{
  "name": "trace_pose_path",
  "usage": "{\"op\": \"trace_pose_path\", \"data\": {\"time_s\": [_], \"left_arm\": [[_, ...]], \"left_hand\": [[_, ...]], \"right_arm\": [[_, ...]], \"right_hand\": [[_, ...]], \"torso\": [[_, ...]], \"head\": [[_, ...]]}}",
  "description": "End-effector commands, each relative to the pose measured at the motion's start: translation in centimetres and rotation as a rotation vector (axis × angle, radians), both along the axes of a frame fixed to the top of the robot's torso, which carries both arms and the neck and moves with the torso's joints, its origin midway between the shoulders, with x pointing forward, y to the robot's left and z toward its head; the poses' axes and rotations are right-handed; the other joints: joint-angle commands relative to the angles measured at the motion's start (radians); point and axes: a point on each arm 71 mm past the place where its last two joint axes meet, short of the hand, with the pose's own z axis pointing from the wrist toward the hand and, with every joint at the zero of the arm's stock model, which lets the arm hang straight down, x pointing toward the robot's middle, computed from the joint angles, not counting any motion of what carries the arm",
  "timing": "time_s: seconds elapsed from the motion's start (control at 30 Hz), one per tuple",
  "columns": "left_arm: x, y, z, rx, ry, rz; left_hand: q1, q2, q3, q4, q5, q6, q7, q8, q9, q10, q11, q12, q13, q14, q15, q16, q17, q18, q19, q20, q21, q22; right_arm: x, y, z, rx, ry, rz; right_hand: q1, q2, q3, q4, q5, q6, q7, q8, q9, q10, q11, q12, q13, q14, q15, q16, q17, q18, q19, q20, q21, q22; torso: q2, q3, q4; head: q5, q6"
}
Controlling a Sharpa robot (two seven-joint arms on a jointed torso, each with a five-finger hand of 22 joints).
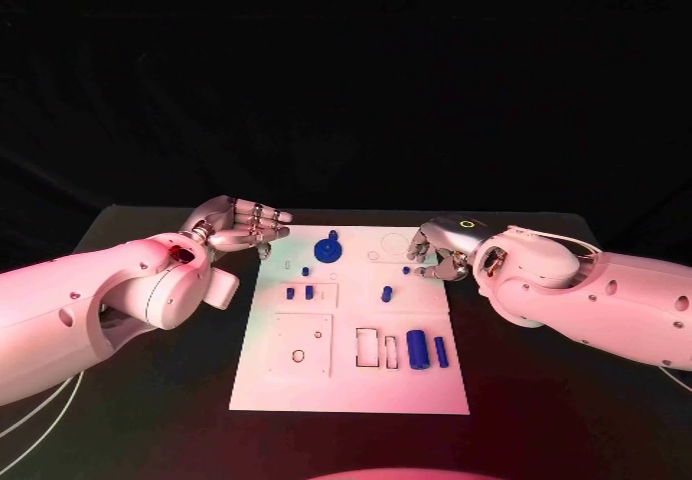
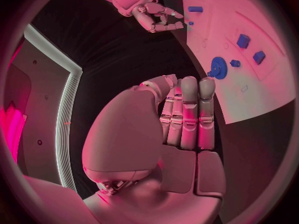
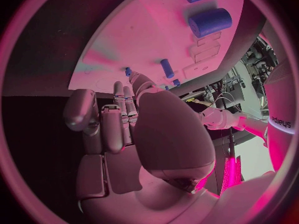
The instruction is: Assemble the parts on the task board
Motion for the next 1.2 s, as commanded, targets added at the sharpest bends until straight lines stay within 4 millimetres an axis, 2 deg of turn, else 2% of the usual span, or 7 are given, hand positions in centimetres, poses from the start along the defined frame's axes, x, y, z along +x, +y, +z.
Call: {"op": "trace_pose_path", "data": {"time_s": [0.03,0.17,0.47,0.63,1.2], "left_arm": [[-0.4,0.1,0.4,-0.137,0.020,0.036],[-0.7,0.2,0.6,-0.159,0.030,0.037],[-0.9,0.2,0.9,-0.187,0.036,0.031],[-1.0,0.1,0.9,-0.194,0.037,0.026],[-0.9,0.0,0.9,-0.195,0.040,0.025]], "left_hand": [[-0.002,0.011,0.001,-0.007,-0.002,0.001,0.006,0.001,-0.002,-0.011,0.003,0.009,0.002,-0.010,0.001,-0.008,-0.003,0.015,-0.010,0.001,-0.011,-0.008],[-0.003,0.012,0.000,-0.009,-0.002,-0.002,0.007,0.000,-0.004,-0.016,0.004,0.011,0.003,-0.011,0.002,-0.011,-0.005,0.017,-0.014,0.002,-0.018,-0.013],[-0.006,0.014,-0.002,-0.009,-0.002,-0.005,0.008,0.000,-0.006,-0.022,0.005,0.014,0.004,-0.013,0.003,-0.015,-0.007,0.018,-0.019,0.003,-0.029,-0.021],[-0.006,0.017,-0.002,-0.011,-0.002,-0.005,0.008,0.000,-0.006,-0.026,0.006,0.017,0.005,-0.015,0.004,-0.017,-0.009,0.019,-0.023,0.004,-0.037,-0.027],[-0.003,0.019,-0.003,-0.018,-0.002,-0.006,0.009,0.001,-0.008,-0.036,0.007,0.021,0.006,-0.018,0.004,-0.020,-0.012,0.022,-0.029,0.004,-0.048,-0.035]], "right_arm": [[0.1,0.3,-0.1,-0.046,-0.038,-0.003],[0.2,0.7,-0.4,-0.049,-0.033,0.002],[0.5,1.1,-1.2,-0.058,-0.017,0.006],[0.6,1.3,-1.4,-0.063,-0.008,0.011],[1.0,2.0,-2.2,-0.065,0.018,0.016]], "right_hand": [[-0.002,-0.008,0.010,0.002,-0.004,0.003,0.009,-0.004,-0.001,0.001,0.008,-0.006,-0.004,0.057,0.003,0.007,0.003,-0.021,0.007,0.001,0.011,0.047],[0.000,-0.006,0.020,0.000,-0.003,0.008,0.011,-0.007,-0.002,0.006,0.010,-0.010,-0.010,0.057,0.004,0.012,0.007,-0.022,0.008,0.003,0.018,0.052],[0.006,-0.005,0.048,-0.006,0.001,0.023,0.012,-0.010,-0.002,0.025,0.010,-0.017,-0.024,0.056,0.005,0.017,0.010,-0.023,0.010,0.005,0.029,0.062],[0.004,-0.007,0.062,-0.009,0.003,0.033,0.010,-0.010,-0.001,0.038,0.008,-0.021,-0.031,0.056,0.004,0.021,0.013,-0.024,0.011,0.005,0.039,0.069],[0.002,-0.005,0.080,-0.013,0.000,0.045,0.009,-0.011,0.000,0.052,0.006,-0.025,-0.038,0.055,0.002,0.024,0.013,-0.024,0.011,0.005,0.043,0.074]], "torso": [[0.002,0.0002,-0.0004],[0.001,-0.0005,0.0012],[0.001,0.0006,0.0001],[0.000,0.0014,-0.0007],[0.000,0.0018,-0.0003]], "head": [[0.000,-0.003],[-0.005,-0.006],[-0.013,-0.010],[-0.005,-0.013],[0.000,-0.019]]}}
